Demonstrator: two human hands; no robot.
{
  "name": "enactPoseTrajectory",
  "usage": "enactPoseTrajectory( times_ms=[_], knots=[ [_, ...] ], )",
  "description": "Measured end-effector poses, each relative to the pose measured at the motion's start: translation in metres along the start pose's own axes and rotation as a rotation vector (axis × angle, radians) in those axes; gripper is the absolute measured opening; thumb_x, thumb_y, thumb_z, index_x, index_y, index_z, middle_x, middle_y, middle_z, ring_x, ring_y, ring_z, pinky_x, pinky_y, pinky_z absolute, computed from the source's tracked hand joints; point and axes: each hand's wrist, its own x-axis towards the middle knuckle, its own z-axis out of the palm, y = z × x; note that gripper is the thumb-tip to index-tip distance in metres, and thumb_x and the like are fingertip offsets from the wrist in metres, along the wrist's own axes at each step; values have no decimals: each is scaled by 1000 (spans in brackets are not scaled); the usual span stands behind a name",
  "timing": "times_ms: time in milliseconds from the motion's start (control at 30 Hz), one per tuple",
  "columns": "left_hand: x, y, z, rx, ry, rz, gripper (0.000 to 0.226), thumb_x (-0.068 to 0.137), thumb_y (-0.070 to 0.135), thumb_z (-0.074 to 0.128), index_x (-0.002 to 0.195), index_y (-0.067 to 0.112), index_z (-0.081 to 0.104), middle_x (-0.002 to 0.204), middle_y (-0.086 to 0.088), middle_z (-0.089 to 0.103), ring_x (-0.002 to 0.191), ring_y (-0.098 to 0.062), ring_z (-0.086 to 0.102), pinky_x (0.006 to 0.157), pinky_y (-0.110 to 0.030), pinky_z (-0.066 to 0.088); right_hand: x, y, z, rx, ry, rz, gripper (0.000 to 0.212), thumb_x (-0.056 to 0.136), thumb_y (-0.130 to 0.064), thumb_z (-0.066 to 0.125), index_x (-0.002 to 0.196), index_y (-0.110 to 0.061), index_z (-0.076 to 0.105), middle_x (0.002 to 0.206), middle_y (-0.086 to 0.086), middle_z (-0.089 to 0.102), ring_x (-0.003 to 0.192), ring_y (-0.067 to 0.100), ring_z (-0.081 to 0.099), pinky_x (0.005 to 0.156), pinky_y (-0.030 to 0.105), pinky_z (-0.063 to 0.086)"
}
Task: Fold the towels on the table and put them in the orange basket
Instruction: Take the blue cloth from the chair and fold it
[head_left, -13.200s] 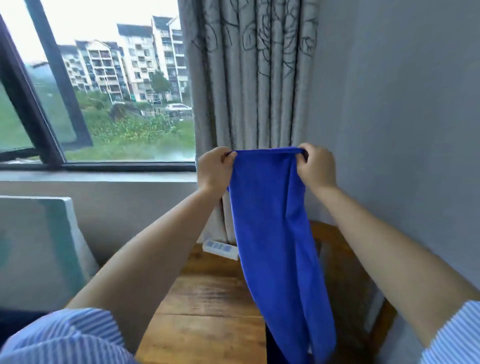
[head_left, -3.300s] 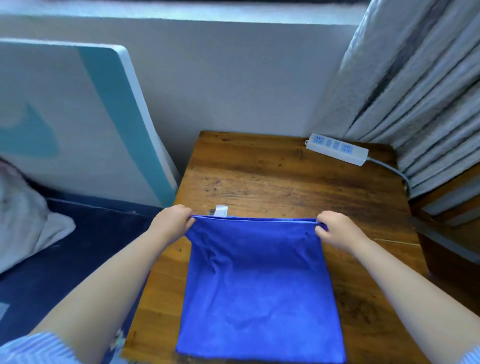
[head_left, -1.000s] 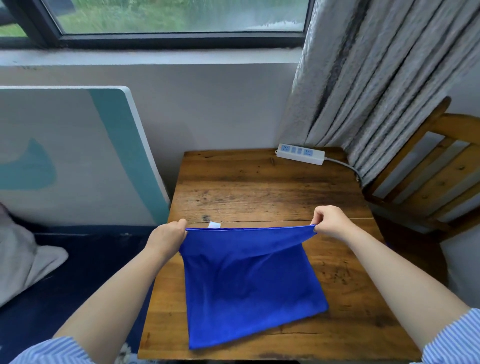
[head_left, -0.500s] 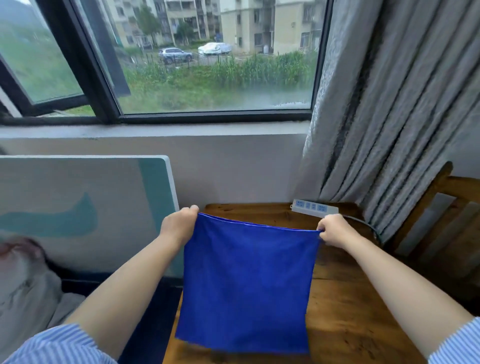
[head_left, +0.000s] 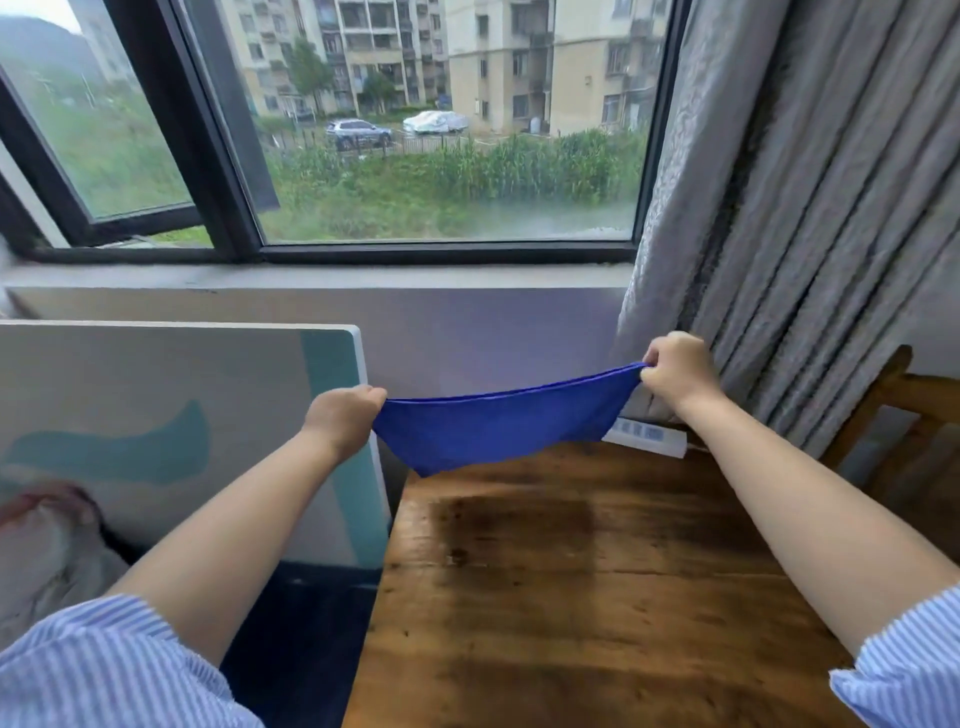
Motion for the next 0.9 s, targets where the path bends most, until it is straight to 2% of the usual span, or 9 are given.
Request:
enactPoseTrajectory(
  times_ms=[67,133,233,300,367,467,667,800,900],
  knots=[
    [6,1,-5,-216,226,-131,29,87,-3,37,107,3,57,108,-16,64,94,-35,61,73,-39,47,10,-10,-8,139,204,77,18,79,4,52,90,8,66,100,27,59,91,39,56,67,30,37],
    [16,3,-7,-380,350,-200,26,87,-4,37,101,-1,59,102,-21,64,90,-39,61,70,-40,45,19,-11,-9,88,132,136,19,79,3,51,92,6,65,101,25,61,93,38,57,69,31,40],
    [22,12,-3,-247,67,-120,25,86,-6,35,100,0,54,109,-18,61,97,-37,59,73,-38,44,16,-1,5,-87,-143,220,19,78,0,51,91,1,65,102,21,64,96,36,59,70,28,41],
    [21,20,5,-159,-113,-63,26,85,-9,33,101,-1,52,112,-17,58,101,-35,57,72,-35,41,14,7,16,-110,-193,262,18,79,-2,51,90,-1,65,103,20,64,99,35,59,73,28,43],
    [27,25,14,-161,-186,-61,26,83,-11,33,95,0,52,111,-18,57,101,-35,57,72,-34,42,15,12,28,-99,-178,276,18,79,-2,50,90,-2,64,105,19,64,101,34,58,77,29,45],
    [41,31,21,-210,-195,-131,26,82,-12,33,95,-3,53,109,-20,58,99,-36,57,75,-37,46,24,16,44,-54,-171,304,18,81,0,47,91,-1,63,107,20,62,101,35,57,76,30,45],
    [74,32,14,-357,36,-229,27,84,-9,34,100,-2,53,110,-22,59,97,-39,56,70,-37,40,50,15,56,125,-2,314,19,78,9,42,89,6,57,108,23,52,90,38,53,68,32,37],
    [79,23,14,-395,211,-242,22,87,-3,36,96,1,55,103,-19,61,89,-39,58,64,-34,35,49,12,59,133,103,202,13,77,10,43,83,3,51,105,24,51,83,40,53,62,34,32],
    [66,17,24,-370,244,-231,25,88,-1,37,101,3,58,104,-18,62,91,-39,58,64,-35,39,37,22,63,95,112,50,12,78,9,45,87,7,53,101,27,53,83,42,52,62,41,36]
  ],
)
